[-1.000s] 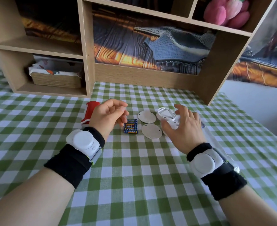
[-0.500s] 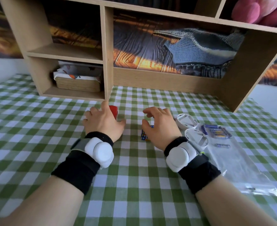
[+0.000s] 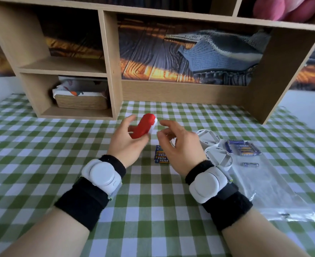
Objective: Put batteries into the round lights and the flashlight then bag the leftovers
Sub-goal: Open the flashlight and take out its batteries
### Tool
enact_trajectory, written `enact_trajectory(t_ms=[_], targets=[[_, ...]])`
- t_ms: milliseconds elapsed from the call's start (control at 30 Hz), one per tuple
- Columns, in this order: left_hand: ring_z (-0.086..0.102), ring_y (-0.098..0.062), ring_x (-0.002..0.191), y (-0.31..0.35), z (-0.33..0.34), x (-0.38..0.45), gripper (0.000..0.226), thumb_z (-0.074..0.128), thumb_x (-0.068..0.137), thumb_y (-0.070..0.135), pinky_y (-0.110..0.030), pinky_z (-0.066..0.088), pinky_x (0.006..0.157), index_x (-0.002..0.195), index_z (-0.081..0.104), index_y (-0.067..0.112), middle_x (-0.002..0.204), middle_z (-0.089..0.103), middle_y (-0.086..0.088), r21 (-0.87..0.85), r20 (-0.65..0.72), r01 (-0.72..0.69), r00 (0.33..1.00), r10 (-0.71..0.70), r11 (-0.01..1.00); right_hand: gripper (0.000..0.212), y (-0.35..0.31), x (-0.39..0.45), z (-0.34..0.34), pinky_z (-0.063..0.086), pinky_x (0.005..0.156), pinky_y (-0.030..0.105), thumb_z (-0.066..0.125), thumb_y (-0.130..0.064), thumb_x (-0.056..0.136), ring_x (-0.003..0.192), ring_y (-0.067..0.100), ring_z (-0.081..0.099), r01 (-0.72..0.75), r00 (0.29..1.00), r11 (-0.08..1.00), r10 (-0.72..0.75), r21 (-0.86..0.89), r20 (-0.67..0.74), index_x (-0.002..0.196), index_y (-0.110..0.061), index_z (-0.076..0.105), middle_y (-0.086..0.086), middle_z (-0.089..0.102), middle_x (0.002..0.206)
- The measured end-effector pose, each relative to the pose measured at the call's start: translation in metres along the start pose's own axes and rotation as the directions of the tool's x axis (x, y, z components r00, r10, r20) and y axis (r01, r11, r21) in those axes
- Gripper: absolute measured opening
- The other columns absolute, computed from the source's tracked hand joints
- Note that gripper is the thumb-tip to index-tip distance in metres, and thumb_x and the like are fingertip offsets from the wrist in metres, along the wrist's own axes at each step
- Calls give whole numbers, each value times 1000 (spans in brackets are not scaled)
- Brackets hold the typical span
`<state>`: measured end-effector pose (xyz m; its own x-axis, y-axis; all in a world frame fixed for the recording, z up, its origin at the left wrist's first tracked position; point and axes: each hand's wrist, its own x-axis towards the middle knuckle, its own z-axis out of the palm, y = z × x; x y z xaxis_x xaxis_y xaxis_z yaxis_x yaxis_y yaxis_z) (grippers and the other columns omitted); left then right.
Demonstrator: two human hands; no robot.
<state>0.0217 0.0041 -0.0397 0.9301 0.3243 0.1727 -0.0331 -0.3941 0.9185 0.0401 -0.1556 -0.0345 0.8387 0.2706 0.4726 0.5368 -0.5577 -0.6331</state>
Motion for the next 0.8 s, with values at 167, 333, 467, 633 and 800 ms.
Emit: enact_trajectory(t_ms=[167,333,467,633,800], targets=[[55,-8,116,-1,7,-6,70,74,83,42,-27,49,95,143,38,43,132,54,9,-21,95,-162,982,163,987,60,-1,1,0,45,74,2,54,-46,95,85,-10,61,-114,992,986,107,122,62,149,-26,35,-21,68,98],[64,-5,99,-1,7,-10,56,68,86,42,-20,54,77,138,45,41,118,63,8,-142,141,-153,975,173,978,58,6,1,5,56,87,27,55,-44,95,99,-3,65,-120,993,962,116,244,31,148,-30,35,-15,71,107],[68,-13,104,-1,7,-6,31,64,90,32,-32,56,87,120,65,38,115,72,2,-455,215,55,975,50,889,52,5,-2,4,49,80,10,58,-27,96,97,-9,63,-78,997,966,78,247,13,145,-29,40,-21,67,105],[70,-27,89,1,8,-2,30,51,96,19,-45,52,83,123,64,14,103,74,-15,-719,259,276,958,-122,638,48,7,-2,6,51,77,10,66,-28,91,100,-8,58,-17,1000,986,17,164,3,137,-29,52,-14,61,111],[70,-23,74,3,5,-4,27,42,100,11,-38,57,63,113,65,14,90,75,-11,-775,306,300,948,-84,556,45,10,-2,9,52,76,15,69,-29,89,99,-3,57,-2,1000,987,3,159,-9,131,-34,54,-17,54,113]])
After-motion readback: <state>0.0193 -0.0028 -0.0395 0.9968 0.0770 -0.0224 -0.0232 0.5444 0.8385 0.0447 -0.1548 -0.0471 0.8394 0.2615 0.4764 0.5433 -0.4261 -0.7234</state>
